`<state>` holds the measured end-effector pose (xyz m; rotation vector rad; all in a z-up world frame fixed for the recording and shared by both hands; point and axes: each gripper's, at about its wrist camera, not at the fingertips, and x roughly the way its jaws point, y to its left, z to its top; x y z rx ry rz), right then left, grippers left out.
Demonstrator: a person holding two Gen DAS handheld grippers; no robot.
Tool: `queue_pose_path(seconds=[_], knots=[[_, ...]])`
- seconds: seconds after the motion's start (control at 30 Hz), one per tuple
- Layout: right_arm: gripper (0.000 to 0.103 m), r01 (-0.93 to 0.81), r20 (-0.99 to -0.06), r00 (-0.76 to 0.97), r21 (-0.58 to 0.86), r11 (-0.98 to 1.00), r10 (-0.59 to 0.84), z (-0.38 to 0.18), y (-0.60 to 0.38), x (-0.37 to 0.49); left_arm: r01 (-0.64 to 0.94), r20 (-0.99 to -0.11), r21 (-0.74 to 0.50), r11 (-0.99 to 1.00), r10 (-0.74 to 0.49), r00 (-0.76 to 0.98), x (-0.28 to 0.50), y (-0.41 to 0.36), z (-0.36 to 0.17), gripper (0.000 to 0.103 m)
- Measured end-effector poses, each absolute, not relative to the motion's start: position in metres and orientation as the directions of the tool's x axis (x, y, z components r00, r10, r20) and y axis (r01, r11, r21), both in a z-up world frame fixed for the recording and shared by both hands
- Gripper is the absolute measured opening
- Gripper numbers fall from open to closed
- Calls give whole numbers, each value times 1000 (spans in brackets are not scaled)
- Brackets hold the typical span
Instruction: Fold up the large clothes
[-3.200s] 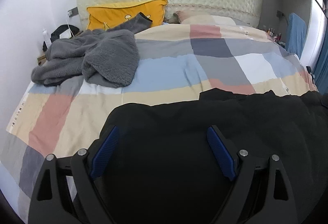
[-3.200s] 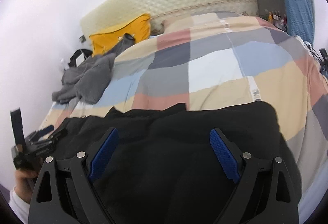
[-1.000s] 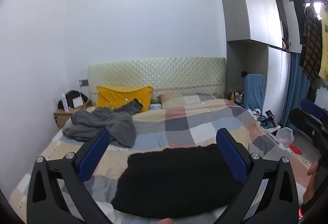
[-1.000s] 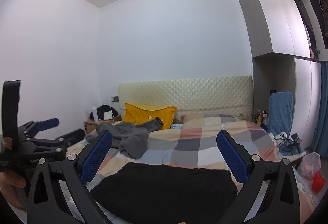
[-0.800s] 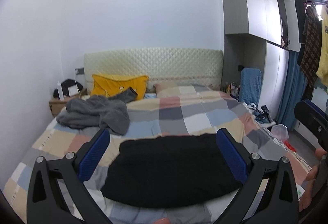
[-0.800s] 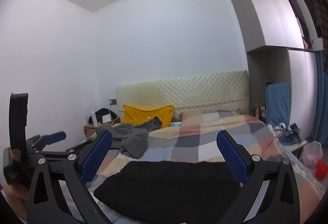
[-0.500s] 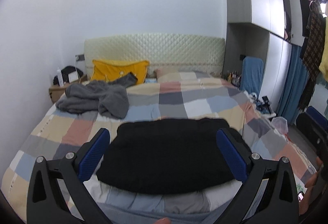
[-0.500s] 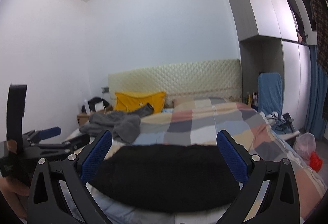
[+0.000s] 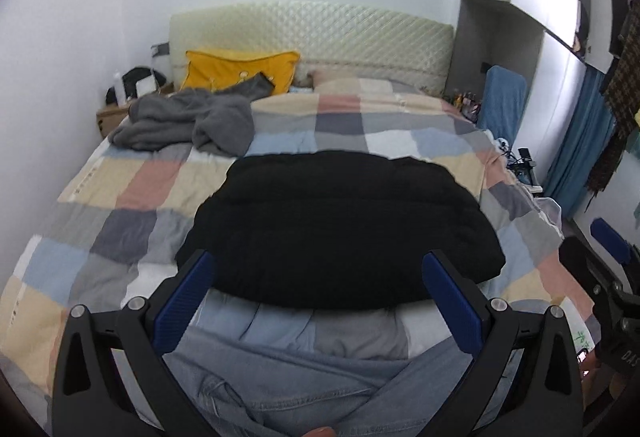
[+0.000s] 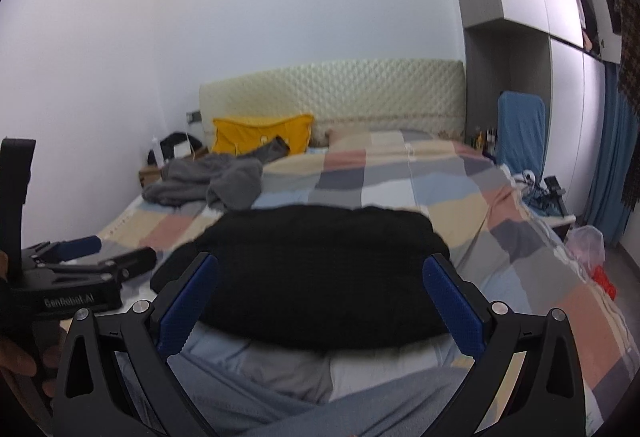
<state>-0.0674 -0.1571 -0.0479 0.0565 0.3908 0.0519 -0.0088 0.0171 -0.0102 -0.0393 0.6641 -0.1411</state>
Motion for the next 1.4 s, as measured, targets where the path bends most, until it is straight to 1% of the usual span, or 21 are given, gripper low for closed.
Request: queue_pose_path(seconds=[0.17, 0.33, 1.4], knots=[[103, -27, -422, 904, 85, 996, 60, -62, -162, -65, 71, -628, -103, 992, -120, 769, -9, 30, -22, 103], [103, -27, -437, 897, 82, 996, 60, -67, -161, -60, 42, -638, -94, 995, -93, 764, -8, 38, -26, 103], [103, -16, -451, 891, 88, 996, 55, -69, -160, -58, 55, -629, -76, 996, -91, 772, -8, 39, -24, 103]])
